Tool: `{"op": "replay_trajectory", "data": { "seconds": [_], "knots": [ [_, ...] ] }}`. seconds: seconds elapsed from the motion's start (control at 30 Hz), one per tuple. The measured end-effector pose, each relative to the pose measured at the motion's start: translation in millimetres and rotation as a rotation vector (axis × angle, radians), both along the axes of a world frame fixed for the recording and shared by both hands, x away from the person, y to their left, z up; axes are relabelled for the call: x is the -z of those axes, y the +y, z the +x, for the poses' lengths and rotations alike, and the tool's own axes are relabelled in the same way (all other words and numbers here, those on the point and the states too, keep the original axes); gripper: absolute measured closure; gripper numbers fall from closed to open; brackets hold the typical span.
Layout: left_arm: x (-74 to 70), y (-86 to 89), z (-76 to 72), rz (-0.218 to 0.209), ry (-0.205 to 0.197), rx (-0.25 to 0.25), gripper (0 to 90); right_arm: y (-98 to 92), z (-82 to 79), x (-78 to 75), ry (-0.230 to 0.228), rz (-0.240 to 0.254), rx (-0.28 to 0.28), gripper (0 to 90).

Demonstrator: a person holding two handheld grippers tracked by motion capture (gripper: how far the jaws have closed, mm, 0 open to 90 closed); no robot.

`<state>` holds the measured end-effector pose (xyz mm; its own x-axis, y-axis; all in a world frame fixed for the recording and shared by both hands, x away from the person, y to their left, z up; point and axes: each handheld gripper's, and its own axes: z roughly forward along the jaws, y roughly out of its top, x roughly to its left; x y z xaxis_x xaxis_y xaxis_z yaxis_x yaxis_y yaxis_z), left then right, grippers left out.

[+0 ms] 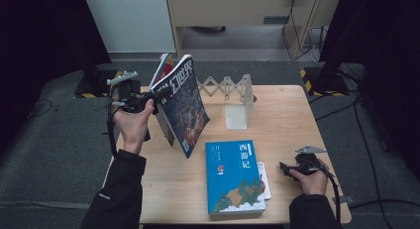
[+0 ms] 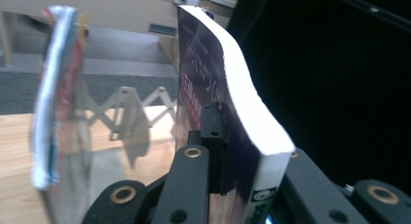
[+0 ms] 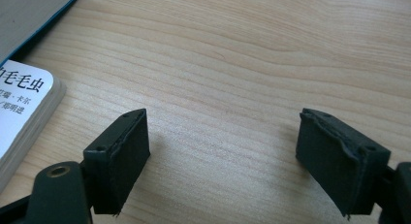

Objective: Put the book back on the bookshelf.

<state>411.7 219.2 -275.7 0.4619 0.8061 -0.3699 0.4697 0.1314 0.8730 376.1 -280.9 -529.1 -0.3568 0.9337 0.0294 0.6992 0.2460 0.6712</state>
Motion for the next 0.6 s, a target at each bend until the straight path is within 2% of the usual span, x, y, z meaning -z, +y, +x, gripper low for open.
{"op": "replay_trajectory", "data": {
  "seconds": [0.23, 0.43, 0.6],
  "knots": [
    [-1.6, 5.3, 14.4, 0.040, -0.015, -0.069, 81.8, 1.2, 0.5, 2.1, -0.011, -0.019, -0.013, 14.0],
    [-2.5, 6.9, 23.8, 0.091, -0.023, -0.122, 81.8, 1.9, 0.5, 4.5, -0.019, -0.017, -0.011, 9.2],
    [0.4, 4.3, 31.1, 0.106, -0.048, -0.163, 81.7, 0.8, 0.3, 7.1, -0.036, -0.010, -0.009, 6.1]
  ]
}}
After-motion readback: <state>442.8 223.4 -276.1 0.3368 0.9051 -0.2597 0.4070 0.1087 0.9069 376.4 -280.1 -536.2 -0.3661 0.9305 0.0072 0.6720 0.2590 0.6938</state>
